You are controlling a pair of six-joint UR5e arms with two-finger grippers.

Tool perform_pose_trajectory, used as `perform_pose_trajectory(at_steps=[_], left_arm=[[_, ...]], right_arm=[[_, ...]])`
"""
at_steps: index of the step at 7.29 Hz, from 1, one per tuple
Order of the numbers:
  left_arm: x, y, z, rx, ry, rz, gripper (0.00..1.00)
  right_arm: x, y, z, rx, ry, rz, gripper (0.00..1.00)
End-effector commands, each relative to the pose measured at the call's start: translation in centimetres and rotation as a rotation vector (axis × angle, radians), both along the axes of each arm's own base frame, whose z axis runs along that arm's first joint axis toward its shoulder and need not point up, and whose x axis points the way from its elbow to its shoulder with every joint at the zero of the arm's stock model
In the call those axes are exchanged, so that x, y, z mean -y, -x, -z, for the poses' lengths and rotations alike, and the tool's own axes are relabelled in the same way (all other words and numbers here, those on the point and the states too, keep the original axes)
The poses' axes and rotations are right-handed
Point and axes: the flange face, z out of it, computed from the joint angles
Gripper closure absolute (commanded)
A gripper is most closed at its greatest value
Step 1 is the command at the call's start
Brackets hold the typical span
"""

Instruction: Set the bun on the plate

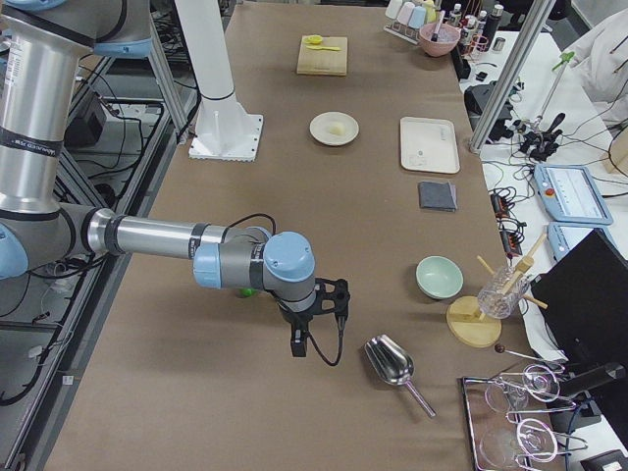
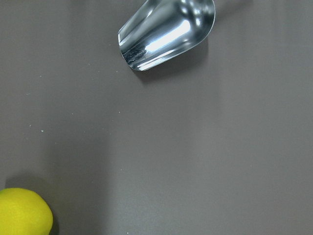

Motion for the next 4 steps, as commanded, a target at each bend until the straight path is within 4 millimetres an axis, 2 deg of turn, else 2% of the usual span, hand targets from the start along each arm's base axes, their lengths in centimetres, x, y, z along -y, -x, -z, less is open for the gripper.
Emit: perform_pose_trajectory(at_steps=[1, 2, 4], left_arm=[[-0.8, 0.2, -0.8, 0.002, 0.116, 0.081, 0.02], [-1.0, 0.2, -0.7, 0.009, 0.276, 0.215, 0.02], [-2.2, 0.3, -2.1, 0.029, 0.332, 0.249, 0.02]], right_arm=[[-0.1, 0.0, 0.0, 0.001, 0.001, 0.000, 0.00], [-0.1, 0.0, 0.0, 0.001, 0.001, 0.000, 0.00], [-0.1, 0.0, 0.0, 0.001, 0.001, 0.000, 0.00]])
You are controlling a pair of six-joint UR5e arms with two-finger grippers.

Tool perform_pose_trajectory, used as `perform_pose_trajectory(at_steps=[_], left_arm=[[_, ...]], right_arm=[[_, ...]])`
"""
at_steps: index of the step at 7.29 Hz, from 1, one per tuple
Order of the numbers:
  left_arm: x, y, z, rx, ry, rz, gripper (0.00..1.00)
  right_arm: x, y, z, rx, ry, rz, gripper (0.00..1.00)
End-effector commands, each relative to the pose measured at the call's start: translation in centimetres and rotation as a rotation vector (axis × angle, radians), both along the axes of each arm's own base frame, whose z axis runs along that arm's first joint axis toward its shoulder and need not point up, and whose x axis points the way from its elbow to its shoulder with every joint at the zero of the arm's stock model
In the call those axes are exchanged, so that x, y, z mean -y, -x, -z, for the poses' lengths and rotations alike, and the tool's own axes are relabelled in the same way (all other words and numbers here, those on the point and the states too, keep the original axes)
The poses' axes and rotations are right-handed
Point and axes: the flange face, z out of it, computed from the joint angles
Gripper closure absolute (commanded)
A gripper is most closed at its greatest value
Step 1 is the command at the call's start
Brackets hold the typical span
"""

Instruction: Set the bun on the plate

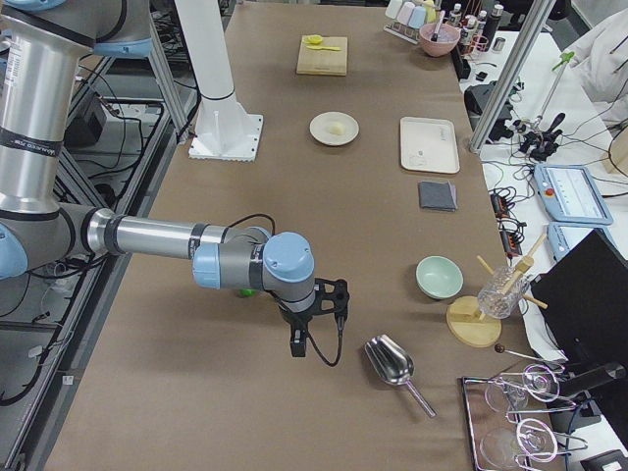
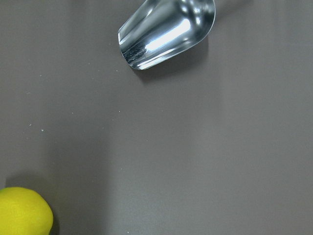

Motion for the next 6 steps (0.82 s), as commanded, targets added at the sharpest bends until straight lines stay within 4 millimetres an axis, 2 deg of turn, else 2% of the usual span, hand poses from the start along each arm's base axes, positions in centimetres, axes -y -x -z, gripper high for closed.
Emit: perform_pose_trajectory(at_steps=[1, 2, 3, 6], left_arm=[[-1.2, 0.1, -0.4, 0.012, 0.035, 0.028, 0.02], [-1.9, 0.0, -0.3, 0.011, 0.028, 0.025, 0.02], [-1.7, 0.1, 0.7, 0.012, 0.008, 0.027, 0.02], [-1.8, 0.1, 0.3, 0.012, 0.004, 0.028, 0.02]], right_arm=[[0.0, 0.0, 0.0, 0.000, 0.000, 0.000, 0.00], [0.0, 0.0, 0.1, 0.000, -0.002, 0.000, 0.00], [0.0, 0.0, 0.0, 0.000, 0.000, 0.000, 0.00], [0.0, 0.0, 0.0, 0.000, 0.001, -0.001, 0.00]])
